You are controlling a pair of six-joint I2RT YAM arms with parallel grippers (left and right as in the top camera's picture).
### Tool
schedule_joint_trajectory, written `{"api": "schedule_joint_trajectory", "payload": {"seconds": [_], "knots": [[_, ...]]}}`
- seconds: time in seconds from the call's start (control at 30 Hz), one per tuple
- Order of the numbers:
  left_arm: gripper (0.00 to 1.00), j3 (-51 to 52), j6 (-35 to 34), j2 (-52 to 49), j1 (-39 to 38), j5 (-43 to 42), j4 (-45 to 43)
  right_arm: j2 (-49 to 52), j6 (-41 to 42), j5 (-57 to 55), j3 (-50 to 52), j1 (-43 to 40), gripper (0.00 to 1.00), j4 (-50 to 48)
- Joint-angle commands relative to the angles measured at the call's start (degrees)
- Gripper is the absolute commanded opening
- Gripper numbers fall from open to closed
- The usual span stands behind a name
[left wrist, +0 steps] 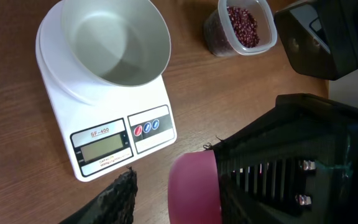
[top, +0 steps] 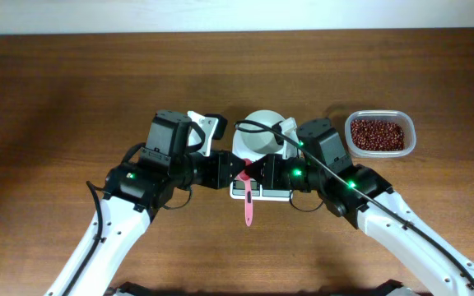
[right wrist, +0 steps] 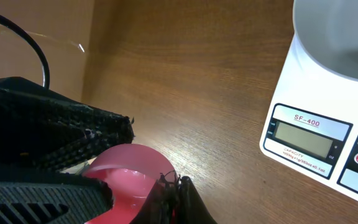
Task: Scoop and weigh 50g on scale
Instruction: 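Bring the left gripper to the scoop cup and grasp it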
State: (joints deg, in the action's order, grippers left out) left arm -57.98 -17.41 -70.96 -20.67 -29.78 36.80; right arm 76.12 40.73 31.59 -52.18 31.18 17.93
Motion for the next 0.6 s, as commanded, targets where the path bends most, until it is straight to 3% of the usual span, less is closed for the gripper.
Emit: {"api": "schedule_joint_trajectory", "payload": {"seconds": [0.0,0.2,0.57], "knots": [[0.45,-0.57,0.09,-0.39,0.31,0.68,1.46,-0.31,0.20,0.98,-0.28,0.35,0.04,-0.46],[0.35,-0.57,0.07,-0.39,0.31,0.00,2.80,-0.31,0.20,1.01,-0.28,0.35,0.04,-0.46],[0.31,-0.57,0.09,-0.39,0.31,-3.48,3.19,-0.31,0.20,1.01,-0.28,0.35,0.04,-1.31]]}}
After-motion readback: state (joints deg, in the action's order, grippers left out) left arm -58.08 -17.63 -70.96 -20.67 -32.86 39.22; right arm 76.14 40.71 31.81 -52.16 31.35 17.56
